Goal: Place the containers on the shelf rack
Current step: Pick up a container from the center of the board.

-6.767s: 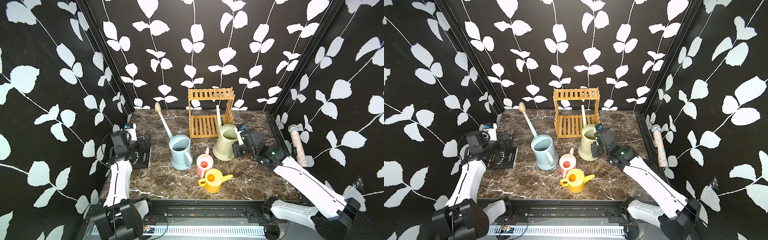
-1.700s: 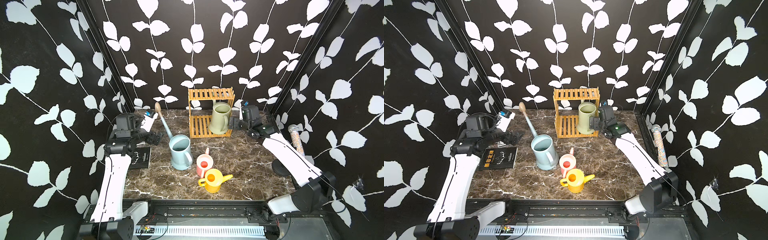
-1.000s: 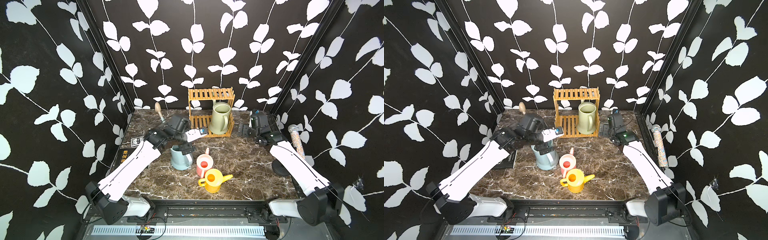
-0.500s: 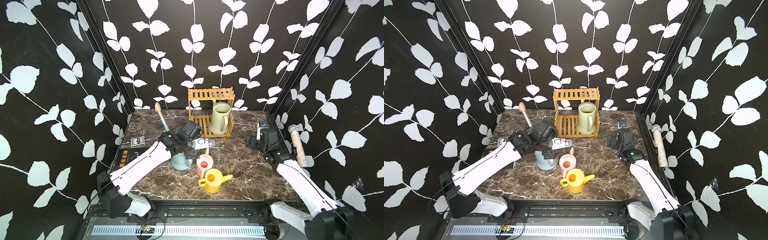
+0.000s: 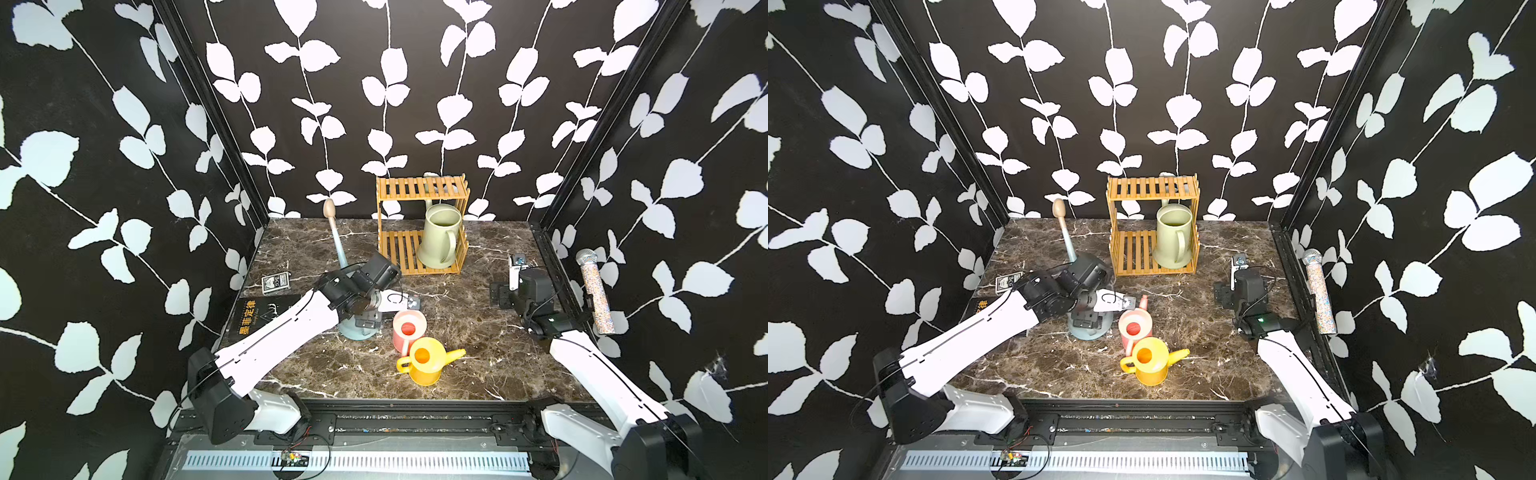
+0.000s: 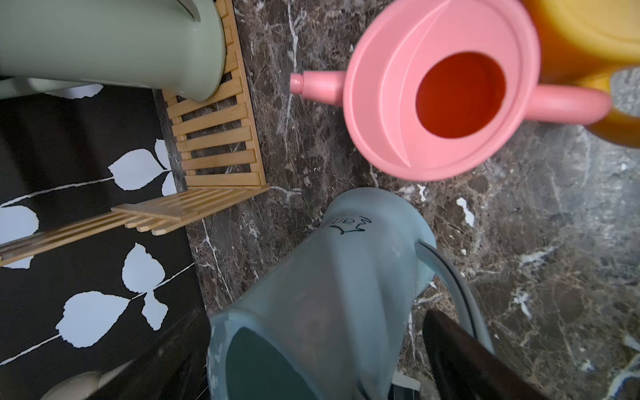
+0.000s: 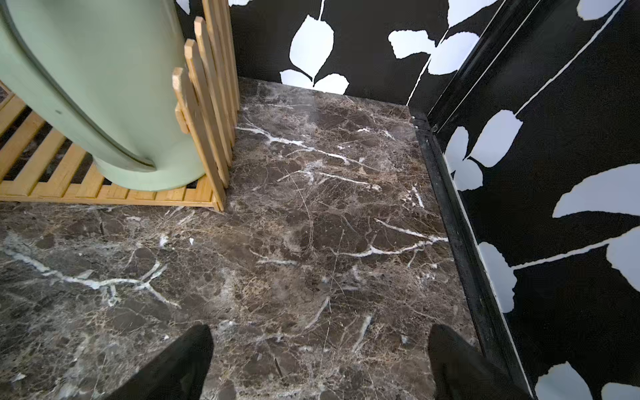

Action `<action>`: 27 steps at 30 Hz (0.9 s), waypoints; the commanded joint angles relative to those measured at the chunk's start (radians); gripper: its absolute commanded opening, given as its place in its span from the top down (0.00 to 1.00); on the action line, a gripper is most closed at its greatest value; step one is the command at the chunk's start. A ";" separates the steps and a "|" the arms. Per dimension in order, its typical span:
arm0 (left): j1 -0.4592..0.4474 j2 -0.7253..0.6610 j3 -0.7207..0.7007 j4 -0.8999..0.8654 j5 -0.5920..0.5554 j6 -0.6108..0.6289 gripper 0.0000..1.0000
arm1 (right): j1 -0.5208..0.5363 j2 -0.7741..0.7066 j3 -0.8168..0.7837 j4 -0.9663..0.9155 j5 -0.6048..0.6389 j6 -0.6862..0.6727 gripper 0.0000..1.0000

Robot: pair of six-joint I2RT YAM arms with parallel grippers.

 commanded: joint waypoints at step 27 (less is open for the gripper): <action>0.283 -0.314 -0.109 -0.310 0.303 -0.217 0.02 | -0.009 0.104 0.018 0.023 0.002 -0.026 0.01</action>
